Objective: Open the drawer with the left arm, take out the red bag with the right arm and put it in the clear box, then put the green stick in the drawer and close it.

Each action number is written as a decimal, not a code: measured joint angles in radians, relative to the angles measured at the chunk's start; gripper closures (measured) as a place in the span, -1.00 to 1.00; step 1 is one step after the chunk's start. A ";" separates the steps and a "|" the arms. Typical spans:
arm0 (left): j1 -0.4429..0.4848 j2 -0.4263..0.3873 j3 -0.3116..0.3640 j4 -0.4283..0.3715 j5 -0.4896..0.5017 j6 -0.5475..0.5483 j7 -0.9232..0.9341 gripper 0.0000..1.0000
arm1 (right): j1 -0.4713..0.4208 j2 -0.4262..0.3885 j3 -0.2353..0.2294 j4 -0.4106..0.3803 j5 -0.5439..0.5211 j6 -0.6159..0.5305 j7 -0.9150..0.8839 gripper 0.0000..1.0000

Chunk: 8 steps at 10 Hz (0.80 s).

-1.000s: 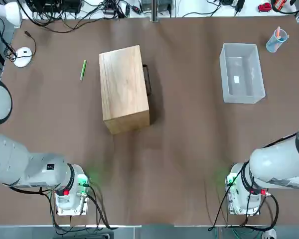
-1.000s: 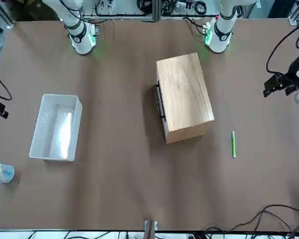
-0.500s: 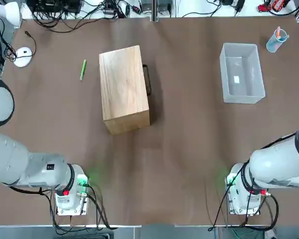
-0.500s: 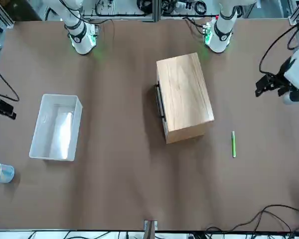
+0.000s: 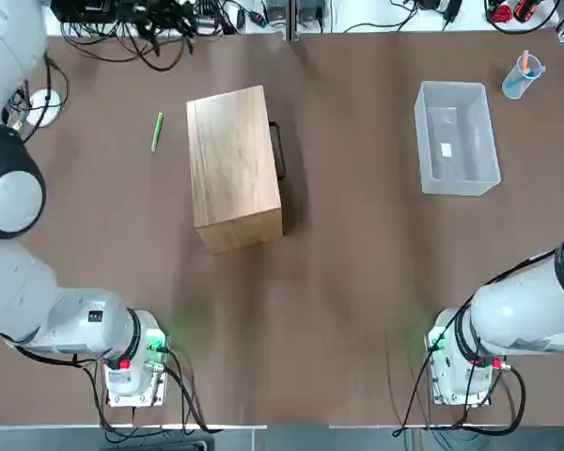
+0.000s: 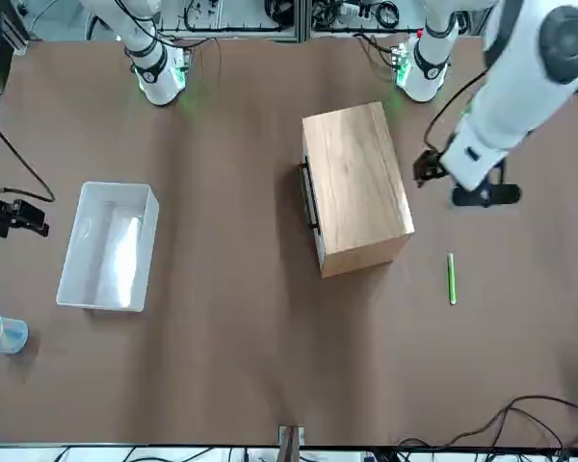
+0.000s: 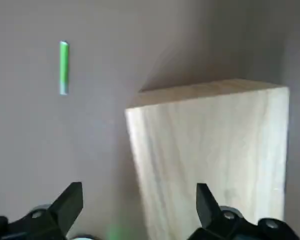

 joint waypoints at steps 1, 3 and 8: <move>-0.004 0.041 -0.052 0.025 0.000 0.007 -0.067 -1.00 | 0.003 0.000 0.000 0.000 -0.001 0.000 0.017 -1.00; -0.051 0.126 -0.107 0.097 0.000 0.017 -0.189 -1.00 | 0.012 0.000 0.000 0.000 -0.001 -0.002 0.050 -1.00; -0.278 0.331 -0.087 0.246 0.064 0.232 -0.512 -1.00 | 0.070 0.000 0.003 -0.001 0.045 -0.013 0.452 -1.00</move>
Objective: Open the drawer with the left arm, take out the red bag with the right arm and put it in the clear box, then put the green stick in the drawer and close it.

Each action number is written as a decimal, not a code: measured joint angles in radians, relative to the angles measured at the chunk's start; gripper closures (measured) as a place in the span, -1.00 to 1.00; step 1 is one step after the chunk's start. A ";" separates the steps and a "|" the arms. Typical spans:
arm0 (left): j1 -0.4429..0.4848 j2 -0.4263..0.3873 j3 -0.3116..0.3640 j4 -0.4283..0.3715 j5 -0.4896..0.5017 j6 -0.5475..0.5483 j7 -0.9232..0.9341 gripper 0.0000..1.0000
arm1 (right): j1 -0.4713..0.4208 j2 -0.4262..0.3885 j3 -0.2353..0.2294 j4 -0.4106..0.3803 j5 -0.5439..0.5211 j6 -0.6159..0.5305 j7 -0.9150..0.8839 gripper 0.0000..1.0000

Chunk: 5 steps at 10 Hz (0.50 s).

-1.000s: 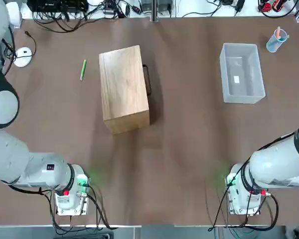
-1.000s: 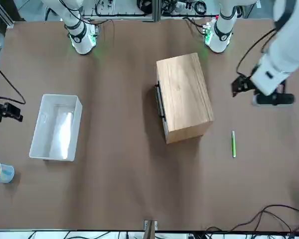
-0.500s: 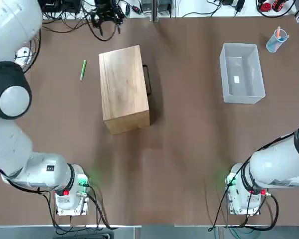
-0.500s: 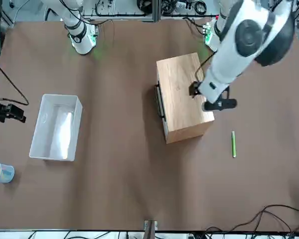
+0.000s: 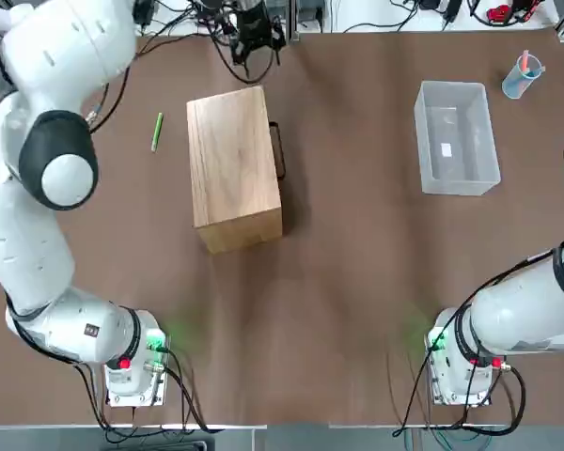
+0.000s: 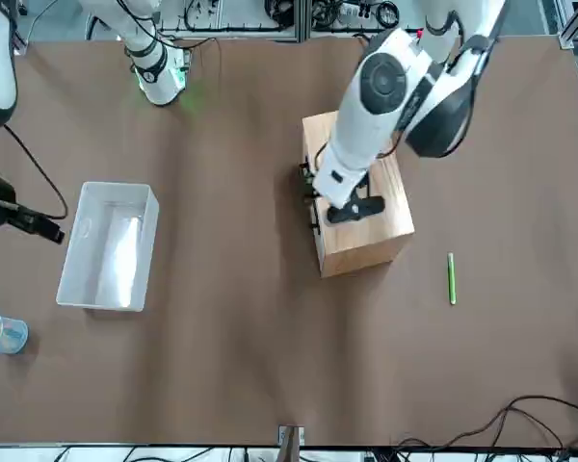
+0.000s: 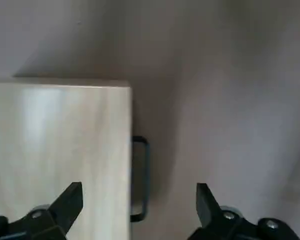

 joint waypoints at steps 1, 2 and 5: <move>-0.063 0.039 0.045 0.036 0.003 0.016 -0.037 -1.00 | 0.003 0.000 0.000 0.001 0.034 0.001 0.045 -1.00; -0.147 0.072 0.113 0.064 0.004 0.021 -0.057 -1.00 | 0.000 0.000 -0.005 0.002 0.074 0.001 0.061 -1.00; -0.311 0.123 0.193 0.076 0.037 0.020 -0.085 -1.00 | -0.007 0.000 -0.014 0.004 0.071 0.001 0.063 -1.00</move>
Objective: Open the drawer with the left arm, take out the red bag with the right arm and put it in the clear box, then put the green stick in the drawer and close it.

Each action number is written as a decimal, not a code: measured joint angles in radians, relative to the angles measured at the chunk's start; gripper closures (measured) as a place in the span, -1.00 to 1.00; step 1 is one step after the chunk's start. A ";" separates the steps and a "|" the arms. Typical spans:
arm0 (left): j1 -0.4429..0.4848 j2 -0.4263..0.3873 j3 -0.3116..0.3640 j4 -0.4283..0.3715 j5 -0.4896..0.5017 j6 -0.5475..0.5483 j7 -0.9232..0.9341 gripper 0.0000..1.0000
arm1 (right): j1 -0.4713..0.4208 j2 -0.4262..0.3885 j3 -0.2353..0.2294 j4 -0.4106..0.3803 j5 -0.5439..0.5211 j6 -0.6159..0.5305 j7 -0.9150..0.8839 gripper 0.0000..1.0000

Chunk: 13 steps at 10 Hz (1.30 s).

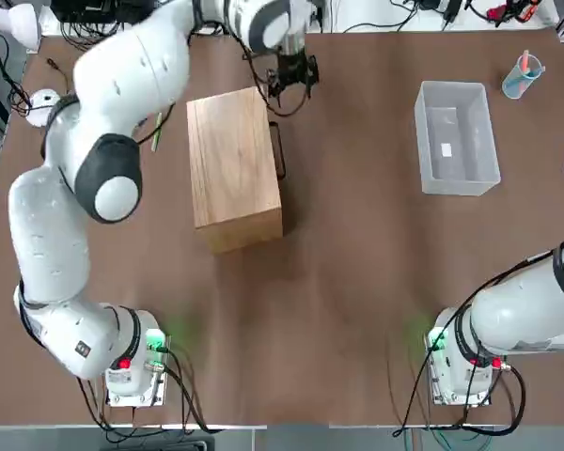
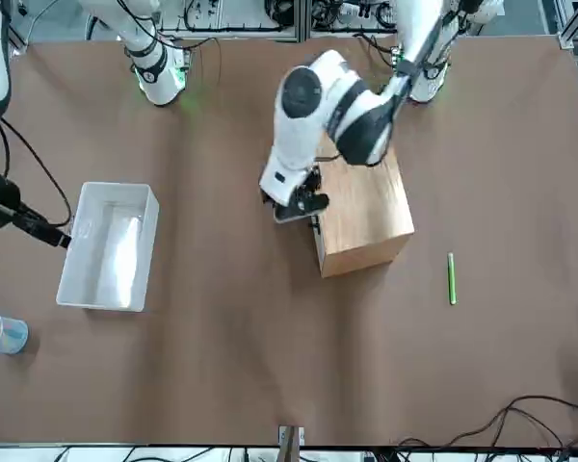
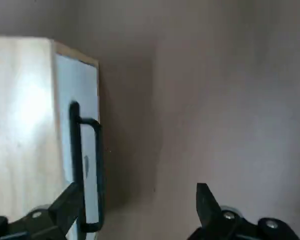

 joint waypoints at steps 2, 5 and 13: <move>-0.016 0.041 0.003 -0.002 0.007 -0.003 0.000 -1.00 | 0.000 0.000 0.000 -0.001 -0.014 0.000 0.007 -1.00; -0.028 0.089 0.004 -0.004 0.034 -0.004 0.001 -1.00 | 0.006 0.000 0.002 -0.004 -0.015 -0.001 0.130 -1.00; -0.062 0.118 0.005 -0.047 0.085 -0.067 -0.032 -1.00 | 0.064 0.038 0.012 -0.009 -0.011 0.000 0.540 -1.00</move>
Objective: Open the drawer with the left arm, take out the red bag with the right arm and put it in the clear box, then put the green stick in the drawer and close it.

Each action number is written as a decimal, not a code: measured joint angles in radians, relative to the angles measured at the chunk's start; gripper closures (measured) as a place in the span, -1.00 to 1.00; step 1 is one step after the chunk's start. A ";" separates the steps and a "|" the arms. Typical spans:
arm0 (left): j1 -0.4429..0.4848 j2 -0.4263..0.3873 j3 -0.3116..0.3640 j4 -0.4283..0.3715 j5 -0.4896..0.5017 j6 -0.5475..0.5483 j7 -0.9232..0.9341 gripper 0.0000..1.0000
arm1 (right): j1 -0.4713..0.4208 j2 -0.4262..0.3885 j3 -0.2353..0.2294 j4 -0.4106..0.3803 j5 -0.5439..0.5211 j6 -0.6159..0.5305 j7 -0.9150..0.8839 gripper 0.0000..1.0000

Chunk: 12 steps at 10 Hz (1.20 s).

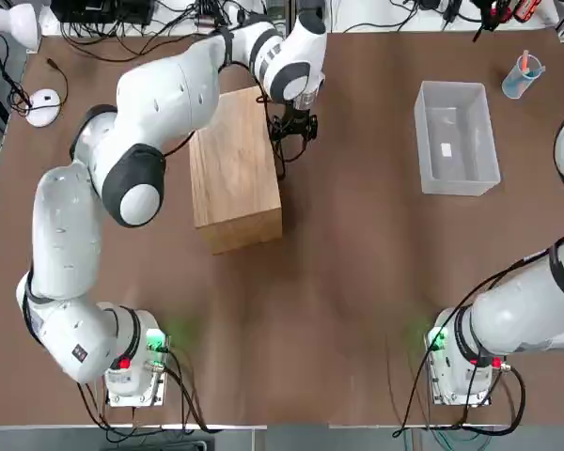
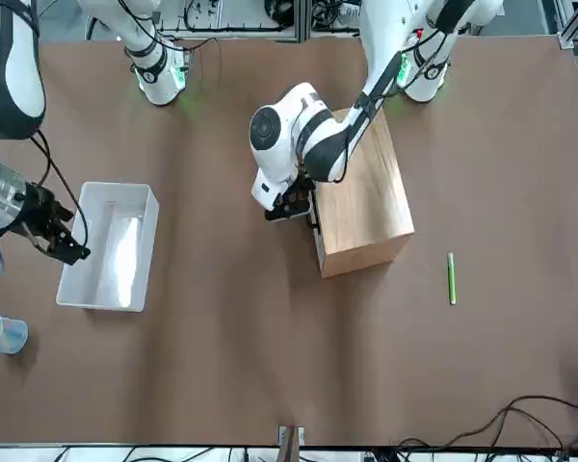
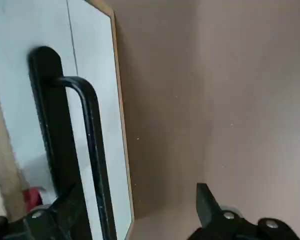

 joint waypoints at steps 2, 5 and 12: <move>-0.003 0.009 0.000 0.002 0.001 0.000 -0.001 -1.00 | 0.002 0.002 0.001 0.000 0.016 0.000 0.058 -1.00; -0.012 0.018 0.000 0.002 0.004 0.012 -0.002 -1.00 | 0.004 0.002 0.001 0.000 0.018 -0.002 0.070 -1.00; -0.021 0.028 0.001 0.002 0.023 0.094 -0.007 -1.00 | 0.004 0.010 0.000 0.000 0.018 -0.003 0.070 -1.00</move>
